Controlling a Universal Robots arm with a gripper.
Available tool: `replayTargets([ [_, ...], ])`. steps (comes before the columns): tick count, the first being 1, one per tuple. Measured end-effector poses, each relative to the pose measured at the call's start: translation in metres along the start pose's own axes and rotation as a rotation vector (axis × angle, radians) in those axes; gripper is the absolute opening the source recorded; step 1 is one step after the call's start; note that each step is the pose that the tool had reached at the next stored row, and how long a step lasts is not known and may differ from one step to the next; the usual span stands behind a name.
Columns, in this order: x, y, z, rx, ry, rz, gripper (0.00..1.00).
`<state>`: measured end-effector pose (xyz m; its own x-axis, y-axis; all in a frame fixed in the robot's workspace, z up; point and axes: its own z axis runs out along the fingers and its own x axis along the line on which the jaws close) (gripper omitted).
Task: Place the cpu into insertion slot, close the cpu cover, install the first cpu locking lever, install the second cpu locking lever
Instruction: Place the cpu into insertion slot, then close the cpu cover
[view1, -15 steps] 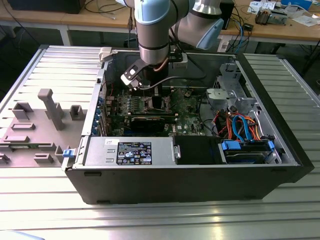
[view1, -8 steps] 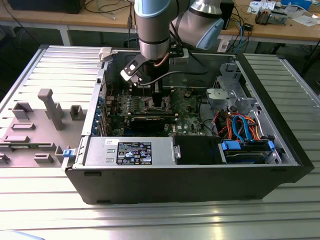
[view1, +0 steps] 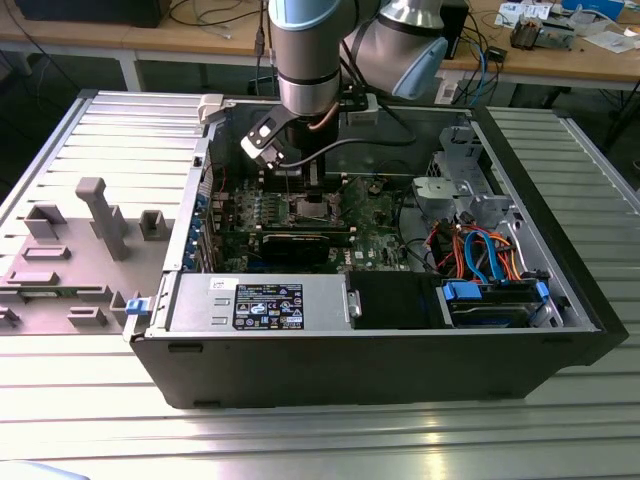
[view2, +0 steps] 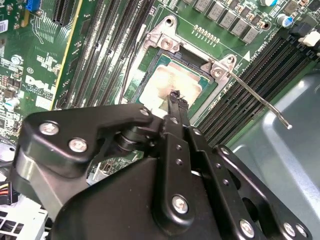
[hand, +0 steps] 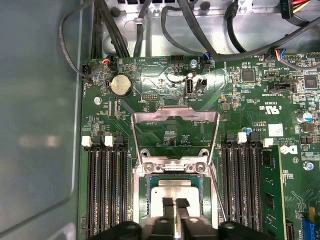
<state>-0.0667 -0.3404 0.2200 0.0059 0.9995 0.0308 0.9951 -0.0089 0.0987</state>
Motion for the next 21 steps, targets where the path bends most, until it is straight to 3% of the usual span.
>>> replayTargets([
  [18, 0.0, 0.0005, -0.0005, 0.0011, 0.0004, 0.0, 0.11],
  [21, 0.0, 0.0015, -0.0011, 0.0257, 0.0015, 0.001, 0.11],
])
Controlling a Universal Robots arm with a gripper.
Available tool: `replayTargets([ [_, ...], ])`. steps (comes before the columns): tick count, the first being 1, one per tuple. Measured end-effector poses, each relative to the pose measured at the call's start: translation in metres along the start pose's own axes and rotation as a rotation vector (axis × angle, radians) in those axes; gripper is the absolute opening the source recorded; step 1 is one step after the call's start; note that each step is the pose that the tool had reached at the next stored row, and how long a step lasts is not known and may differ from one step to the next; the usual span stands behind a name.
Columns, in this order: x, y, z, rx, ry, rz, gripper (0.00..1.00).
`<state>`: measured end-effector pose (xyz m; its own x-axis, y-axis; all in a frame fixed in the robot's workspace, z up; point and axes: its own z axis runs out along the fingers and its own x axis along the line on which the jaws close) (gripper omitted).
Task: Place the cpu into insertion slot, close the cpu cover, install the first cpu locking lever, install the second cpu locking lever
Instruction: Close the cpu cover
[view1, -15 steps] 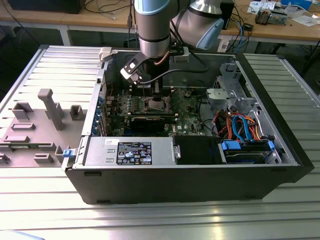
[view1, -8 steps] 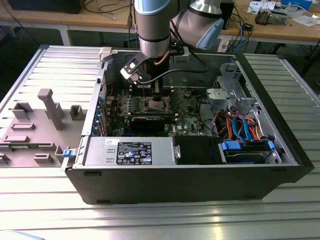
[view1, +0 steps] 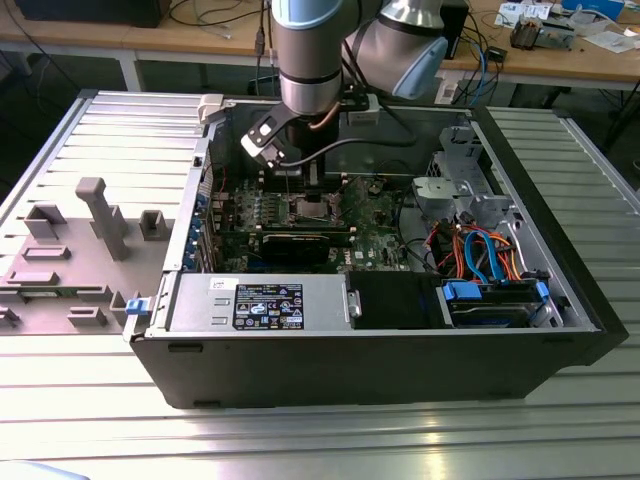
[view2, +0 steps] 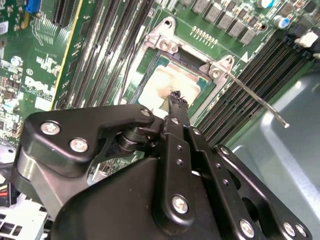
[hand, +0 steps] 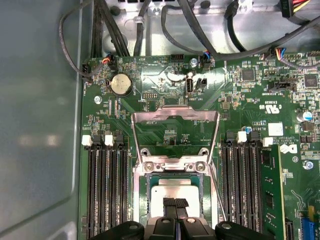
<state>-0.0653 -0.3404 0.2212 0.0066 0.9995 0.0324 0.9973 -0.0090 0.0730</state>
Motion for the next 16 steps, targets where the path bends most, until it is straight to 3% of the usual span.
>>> replayTargets([
  [2, 0.0002, 0.0004, -0.0045, 0.012, 0.0, 0.001, 0.11],
  [3, 0.0003, 0.0008, -0.0088, 0.0141, 0.0001, 0.001, 0.11],
  [6, 0.0007, 0.0017, -0.0215, 0.0161, 0.0005, 0.001, 0.11],
  [12, 0.0013, 0.0031, -0.0397, 0.0186, 0.0006, 0.001, 0.11],
  [16, 0.0014, 0.0032, -0.0404, 0.0189, 0.001, 0.001, 0.11],
])
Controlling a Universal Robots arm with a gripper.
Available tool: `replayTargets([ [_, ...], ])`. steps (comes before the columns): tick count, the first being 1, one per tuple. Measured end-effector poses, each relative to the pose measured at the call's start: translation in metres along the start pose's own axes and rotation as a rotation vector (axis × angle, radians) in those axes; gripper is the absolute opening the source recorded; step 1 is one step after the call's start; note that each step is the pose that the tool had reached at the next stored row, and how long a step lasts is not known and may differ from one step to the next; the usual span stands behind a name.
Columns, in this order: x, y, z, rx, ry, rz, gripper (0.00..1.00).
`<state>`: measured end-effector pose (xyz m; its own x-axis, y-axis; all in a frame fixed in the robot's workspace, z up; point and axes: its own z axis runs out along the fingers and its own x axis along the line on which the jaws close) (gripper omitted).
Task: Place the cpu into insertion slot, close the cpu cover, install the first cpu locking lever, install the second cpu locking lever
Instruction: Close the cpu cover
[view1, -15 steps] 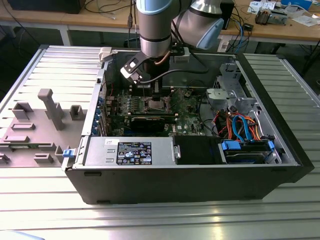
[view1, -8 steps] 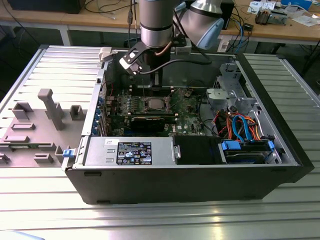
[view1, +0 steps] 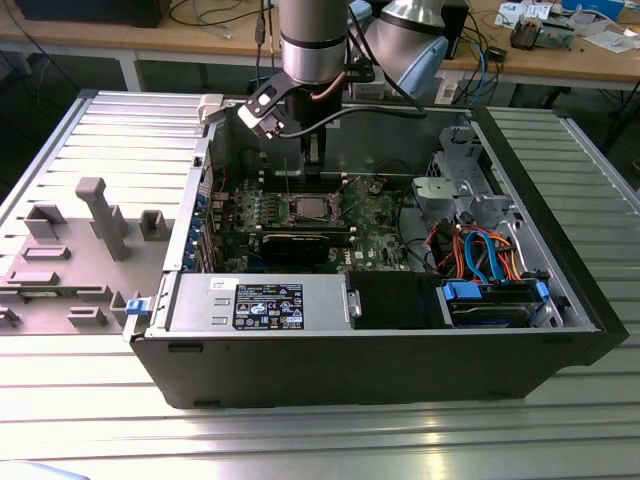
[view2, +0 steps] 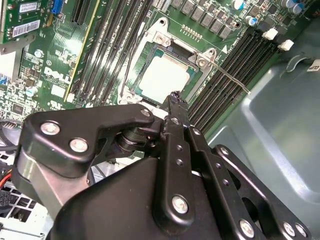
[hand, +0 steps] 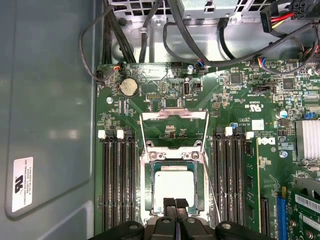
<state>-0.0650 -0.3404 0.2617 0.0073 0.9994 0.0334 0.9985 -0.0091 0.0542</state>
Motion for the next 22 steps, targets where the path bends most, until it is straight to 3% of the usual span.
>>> replayTargets([
  [8, 0.0, 0.0041, 0.0003, 0.0008, -0.0003, 0.0, 0.11],
  [22, 0.0001, 0.0045, -0.0025, 0.0008, -0.0011, 0.0, 0.11],
])
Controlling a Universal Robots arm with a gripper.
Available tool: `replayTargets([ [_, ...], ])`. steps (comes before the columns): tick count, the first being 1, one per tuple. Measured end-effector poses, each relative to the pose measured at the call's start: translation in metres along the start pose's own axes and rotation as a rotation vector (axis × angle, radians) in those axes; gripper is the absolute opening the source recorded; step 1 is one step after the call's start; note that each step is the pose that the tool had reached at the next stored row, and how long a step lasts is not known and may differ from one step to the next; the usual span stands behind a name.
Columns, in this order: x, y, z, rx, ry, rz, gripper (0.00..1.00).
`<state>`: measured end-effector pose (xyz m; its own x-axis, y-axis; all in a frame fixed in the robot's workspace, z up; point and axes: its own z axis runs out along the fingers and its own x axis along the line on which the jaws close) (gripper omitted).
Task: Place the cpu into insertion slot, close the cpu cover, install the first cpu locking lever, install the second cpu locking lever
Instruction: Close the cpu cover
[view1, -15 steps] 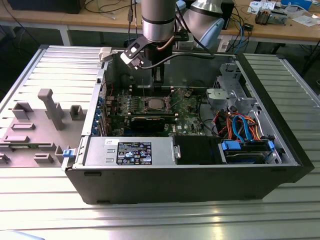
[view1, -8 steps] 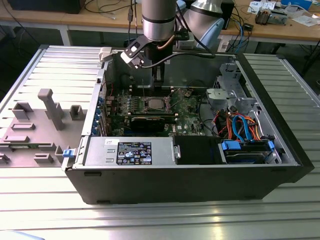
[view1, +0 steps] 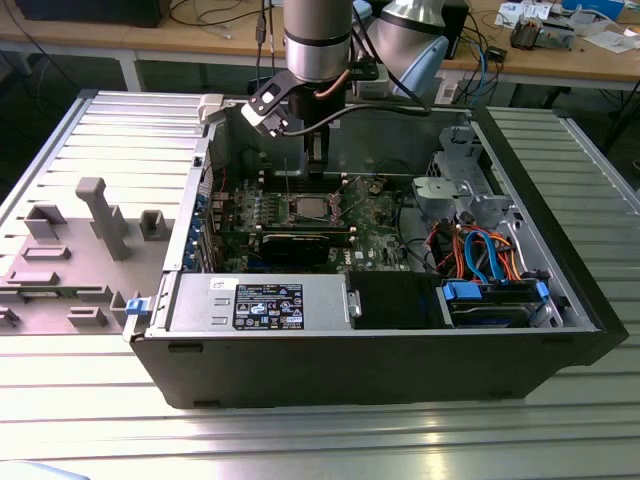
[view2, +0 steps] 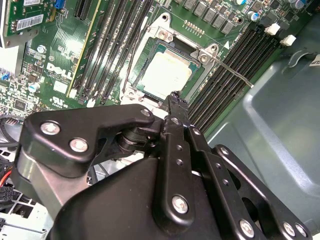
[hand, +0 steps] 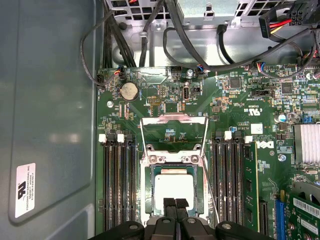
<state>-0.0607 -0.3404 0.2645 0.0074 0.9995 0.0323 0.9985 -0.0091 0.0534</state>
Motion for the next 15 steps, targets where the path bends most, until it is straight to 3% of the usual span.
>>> replayTargets([
  [11, 0.0, 0.0043, 0.0001, 0.0008, -0.0003, 0.0, 0.11],
  [15, 0.0002, 0.0046, -0.0035, 0.0011, -0.0007, 0.0, 0.11],
])
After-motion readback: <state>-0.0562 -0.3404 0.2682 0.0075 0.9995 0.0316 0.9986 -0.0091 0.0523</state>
